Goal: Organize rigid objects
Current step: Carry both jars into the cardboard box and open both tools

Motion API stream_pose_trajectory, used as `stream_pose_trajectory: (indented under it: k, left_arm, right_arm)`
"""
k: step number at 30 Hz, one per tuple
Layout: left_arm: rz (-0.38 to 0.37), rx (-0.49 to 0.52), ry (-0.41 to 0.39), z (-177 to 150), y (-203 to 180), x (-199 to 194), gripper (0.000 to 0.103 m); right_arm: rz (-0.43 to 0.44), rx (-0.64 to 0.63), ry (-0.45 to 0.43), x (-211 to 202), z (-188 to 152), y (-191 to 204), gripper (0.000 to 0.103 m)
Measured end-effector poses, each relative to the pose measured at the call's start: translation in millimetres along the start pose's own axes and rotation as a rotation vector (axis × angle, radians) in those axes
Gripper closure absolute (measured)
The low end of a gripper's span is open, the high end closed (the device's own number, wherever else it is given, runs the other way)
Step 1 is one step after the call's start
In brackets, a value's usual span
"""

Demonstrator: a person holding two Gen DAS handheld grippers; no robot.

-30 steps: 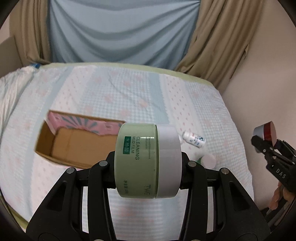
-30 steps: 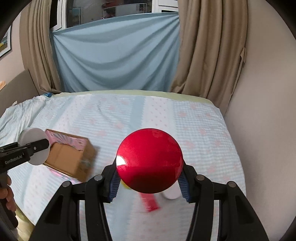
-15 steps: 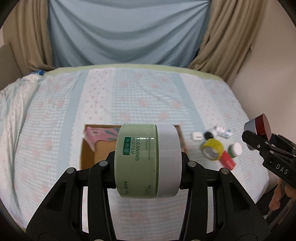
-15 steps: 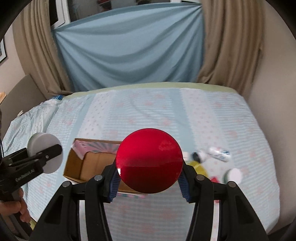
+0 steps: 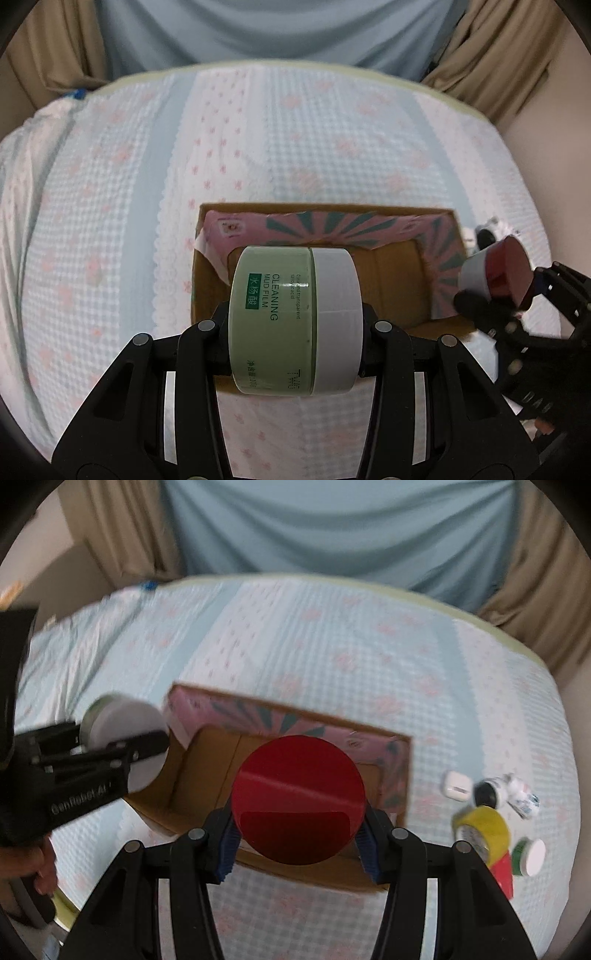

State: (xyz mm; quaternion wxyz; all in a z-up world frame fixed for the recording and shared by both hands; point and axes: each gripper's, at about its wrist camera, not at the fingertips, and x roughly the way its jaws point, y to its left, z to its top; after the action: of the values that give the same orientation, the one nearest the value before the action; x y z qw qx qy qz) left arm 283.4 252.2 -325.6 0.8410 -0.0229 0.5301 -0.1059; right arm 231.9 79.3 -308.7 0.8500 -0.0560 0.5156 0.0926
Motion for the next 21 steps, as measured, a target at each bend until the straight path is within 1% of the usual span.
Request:
stream_pose_trajectory:
  k: [4, 8, 12, 14, 16, 18, 19, 20, 21]
  left_arm:
    - [0.009, -0.006, 0.057, 10.4, 12.1, 36.1, 0.064]
    - [0.025, 0.009, 0.138, 16.9, 15.5, 77.1, 0.064]
    - [0.023, 0.0, 0.209, 16.0, 17.4, 107.0, 0.064]
    - [0.03, 0.012, 0.23, 15.5, 16.4, 115.4, 0.064]
    - [0.031, 0.028, 0.238, 16.0, 14.4, 118.3, 0.064]
    - [0.009, 0.036, 0.221, 19.5, 11.7, 114.7, 0.063]
    - [-0.001, 0.047, 0.208, 22.6, 9.1, 110.5, 0.05]
    - [-0.005, 0.056, 0.207, 27.1, 6.2, 108.4, 0.004]
    - [-0.005, 0.066, 0.195, 30.6, 3.9, 105.5, 0.004]
  right_arm:
    - [0.027, -0.061, 0.07, 43.3, -0.3, 9.6, 0.053]
    - [0.049, -0.118, 0.136, 80.0, -3.4, 17.8, 0.053]
    - [0.083, -0.161, 0.174, 100.7, -8.9, 22.9, 0.053]
    - [0.091, -0.169, 0.187, 107.3, -11.8, 24.7, 0.053]
    - [0.106, -0.152, 0.205, 113.2, -13.0, 23.8, 0.053]
    - [0.111, -0.126, 0.208, 116.7, -13.7, 21.2, 0.053]
    - [0.117, -0.106, 0.208, 118.6, -14.6, 18.5, 0.052]
    - [0.134, -0.078, 0.199, 119.1, -16.0, 14.2, 0.036]
    - [0.146, -0.061, 0.186, 118.1, -17.3, 10.9, 0.003]
